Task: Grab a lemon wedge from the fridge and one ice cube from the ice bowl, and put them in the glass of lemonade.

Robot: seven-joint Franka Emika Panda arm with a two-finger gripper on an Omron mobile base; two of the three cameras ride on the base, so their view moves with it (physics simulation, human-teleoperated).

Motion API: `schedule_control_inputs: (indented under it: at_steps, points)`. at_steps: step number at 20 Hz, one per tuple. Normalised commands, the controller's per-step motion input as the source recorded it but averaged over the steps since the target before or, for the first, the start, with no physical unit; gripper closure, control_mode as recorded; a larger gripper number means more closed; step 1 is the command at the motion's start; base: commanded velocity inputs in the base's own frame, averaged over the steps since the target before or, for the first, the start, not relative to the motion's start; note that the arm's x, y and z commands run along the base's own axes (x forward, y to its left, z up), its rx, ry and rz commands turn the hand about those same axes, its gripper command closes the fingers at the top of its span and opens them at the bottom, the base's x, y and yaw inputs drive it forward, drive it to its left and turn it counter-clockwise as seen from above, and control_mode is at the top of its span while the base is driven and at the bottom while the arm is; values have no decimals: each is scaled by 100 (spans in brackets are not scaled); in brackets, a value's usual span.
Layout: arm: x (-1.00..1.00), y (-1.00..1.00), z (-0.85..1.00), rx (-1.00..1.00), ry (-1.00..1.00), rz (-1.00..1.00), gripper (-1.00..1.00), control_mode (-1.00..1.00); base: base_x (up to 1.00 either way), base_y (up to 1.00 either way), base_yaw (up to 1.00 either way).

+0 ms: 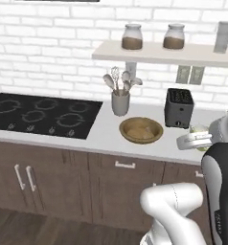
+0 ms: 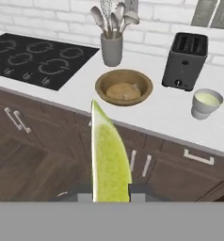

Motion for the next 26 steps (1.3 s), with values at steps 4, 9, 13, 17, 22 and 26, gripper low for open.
schedule_control_inputs:
  at_steps: [4, 9, 13, 17, 22, 26]
  points:
    - [0, 0, 0, 0, 0, 0, 100, 100, 27, -2, -52]
    - [0, 0, 0, 0, 0, 0, 100, 100, 52, 0, -50]
    - [0, 0, 0, 0, 0, 0, 100, 100, 63, 9, -51]
    - [0, 0, 0, 0, 0, 0, 100, 100, 62, 42, -46]
    - [0, 0, 0, 0, 0, 0, 100, 100, 38, 65, -36]
    - [0, 0, 0, 0, 0, 0, 100, 100, 38, 59, -26]
